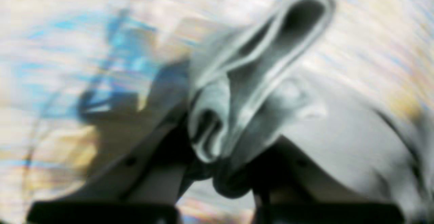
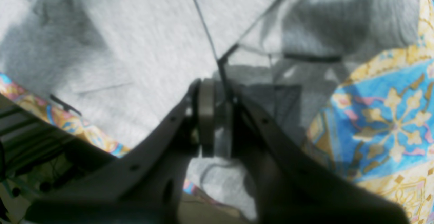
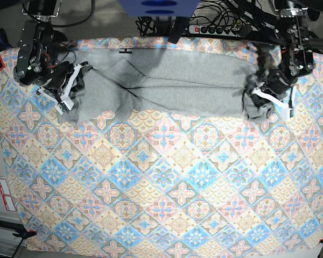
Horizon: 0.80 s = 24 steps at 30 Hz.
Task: Fold the T-shirt properly
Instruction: 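Fold the strip end held by the left gripper toward the right gripper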
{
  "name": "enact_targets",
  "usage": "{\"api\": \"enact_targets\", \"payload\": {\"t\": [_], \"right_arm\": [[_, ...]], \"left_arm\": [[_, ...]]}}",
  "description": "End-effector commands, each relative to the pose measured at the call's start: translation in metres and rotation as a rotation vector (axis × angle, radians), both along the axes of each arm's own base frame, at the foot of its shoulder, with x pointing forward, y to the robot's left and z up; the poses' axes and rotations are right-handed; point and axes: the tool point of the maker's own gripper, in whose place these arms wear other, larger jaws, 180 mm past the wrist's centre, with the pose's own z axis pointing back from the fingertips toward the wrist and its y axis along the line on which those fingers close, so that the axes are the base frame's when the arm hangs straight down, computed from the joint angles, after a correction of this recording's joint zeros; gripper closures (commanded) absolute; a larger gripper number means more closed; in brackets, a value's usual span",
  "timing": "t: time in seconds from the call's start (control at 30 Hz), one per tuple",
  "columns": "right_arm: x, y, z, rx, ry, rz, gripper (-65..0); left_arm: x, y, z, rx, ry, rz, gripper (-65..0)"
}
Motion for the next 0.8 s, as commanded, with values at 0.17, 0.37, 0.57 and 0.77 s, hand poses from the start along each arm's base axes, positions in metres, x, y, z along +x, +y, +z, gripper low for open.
{"api": "enact_targets", "payload": {"t": [0.17, 0.37, 0.57, 0.77], "right_arm": [[0.008, -0.004, 0.009, -0.002, -0.037, 0.002, -5.6], [0.010, -0.025, 0.014, -0.020, -0.054, -0.062, -5.6], [0.010, -0.052, 0.022, -0.046, -0.077, -0.141, -5.7], [0.009, -0.074, 0.029, -0.068, -0.097, -0.208, -5.7]], "left_arm": [[0.001, -0.065, 0.005, -0.126, -0.024, -0.071, 0.0], [0.009, -0.102, 0.009, -0.212, -0.045, -0.085, 0.0], [0.010, -0.127, 0.010, -0.263, -0.044, -0.104, 0.0], [0.004, -0.154, -0.001, -0.306, 0.001, -0.155, 0.0]]}}
